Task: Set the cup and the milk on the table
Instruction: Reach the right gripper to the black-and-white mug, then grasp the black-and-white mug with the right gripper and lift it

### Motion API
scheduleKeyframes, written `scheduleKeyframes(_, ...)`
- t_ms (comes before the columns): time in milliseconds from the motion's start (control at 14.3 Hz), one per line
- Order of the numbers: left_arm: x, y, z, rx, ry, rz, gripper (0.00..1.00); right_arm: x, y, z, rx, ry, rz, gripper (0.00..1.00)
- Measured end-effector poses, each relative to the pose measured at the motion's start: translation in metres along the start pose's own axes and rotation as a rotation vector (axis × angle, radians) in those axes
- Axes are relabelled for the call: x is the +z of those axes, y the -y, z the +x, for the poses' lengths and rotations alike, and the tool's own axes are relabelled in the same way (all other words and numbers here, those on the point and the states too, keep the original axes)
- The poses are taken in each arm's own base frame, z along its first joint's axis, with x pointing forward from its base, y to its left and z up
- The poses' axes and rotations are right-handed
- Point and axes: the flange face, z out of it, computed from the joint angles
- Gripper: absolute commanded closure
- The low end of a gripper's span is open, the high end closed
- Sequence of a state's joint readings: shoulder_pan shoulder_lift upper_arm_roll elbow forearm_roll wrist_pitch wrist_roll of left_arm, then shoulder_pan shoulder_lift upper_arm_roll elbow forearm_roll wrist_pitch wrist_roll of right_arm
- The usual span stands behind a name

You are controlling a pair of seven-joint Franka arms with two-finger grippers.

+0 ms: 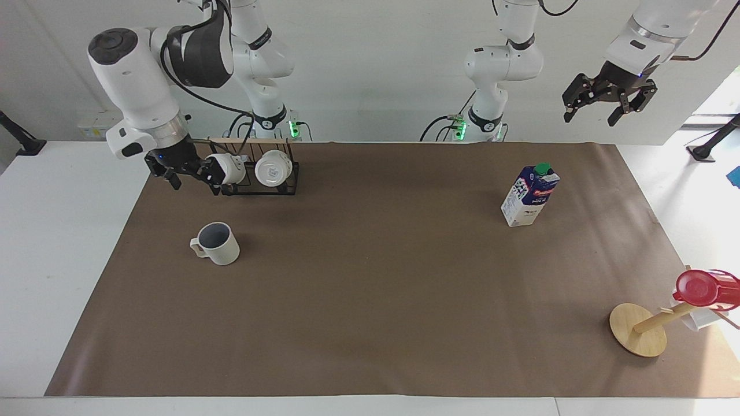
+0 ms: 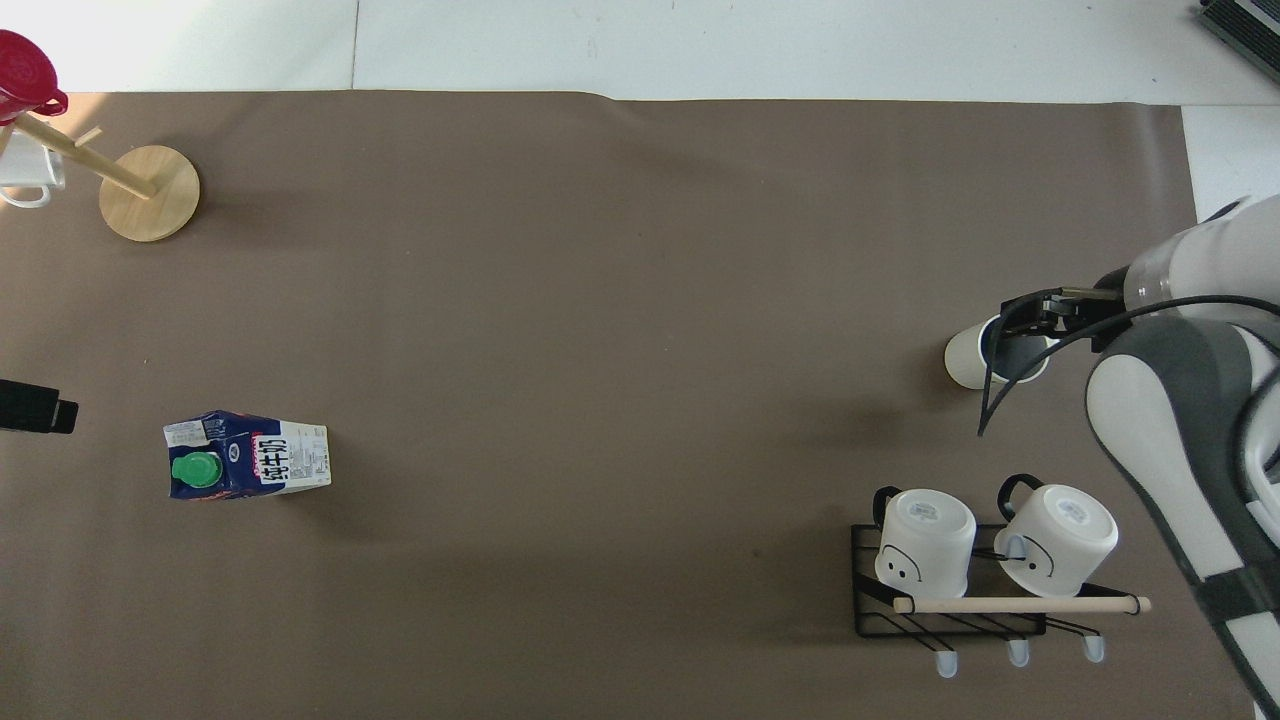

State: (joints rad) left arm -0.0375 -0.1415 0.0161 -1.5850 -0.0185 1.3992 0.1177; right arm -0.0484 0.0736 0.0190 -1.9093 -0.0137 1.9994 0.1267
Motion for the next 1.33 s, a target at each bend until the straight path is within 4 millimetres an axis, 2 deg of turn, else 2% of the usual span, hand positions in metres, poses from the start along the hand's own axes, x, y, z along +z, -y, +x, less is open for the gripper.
scheduleKeyframes(421,0.0,0.0,0.0,0.0,0.0,0.0,0.0,0.057,0.005,0.004,-0.023,0.017,0.0,0.0)
scheduleKeyframes(701,0.0,0.0,0.0,0.0,0.0,0.0,0.0,0.076,0.013,0.001,-0.042,0.027,-0.002,0.0)
scheduleKeyframes(982,0.0,-0.001,0.0,0.002,0.0,0.0,0.0,0.094,0.014,0.007,-0.054,0.013,-0.008,0.0)
scheduleKeyframes(1122,0.0,-0.001,0.0,0.002,0.0,0.0,0.0,0.107,0.015,0.009,-0.058,0.013,-0.009,0.04)
scheduleKeyframes(1192,0.0,-0.001,0.0,0.001,0.0,0.0,0.0,0.115,0.015,0.009,-0.059,0.017,-0.01,0.09)
scheduleKeyframes(1262,0.0,-0.001,0.0,0.001,0.0,0.0,0.0,0.122,0.015,0.008,-0.062,0.017,-0.009,0.16)
scheduleKeyframes(1332,0.0,0.0,0.0,0.001,0.0,0.0,0.0,0.127,0.015,0.007,-0.066,0.02,-0.009,0.34)
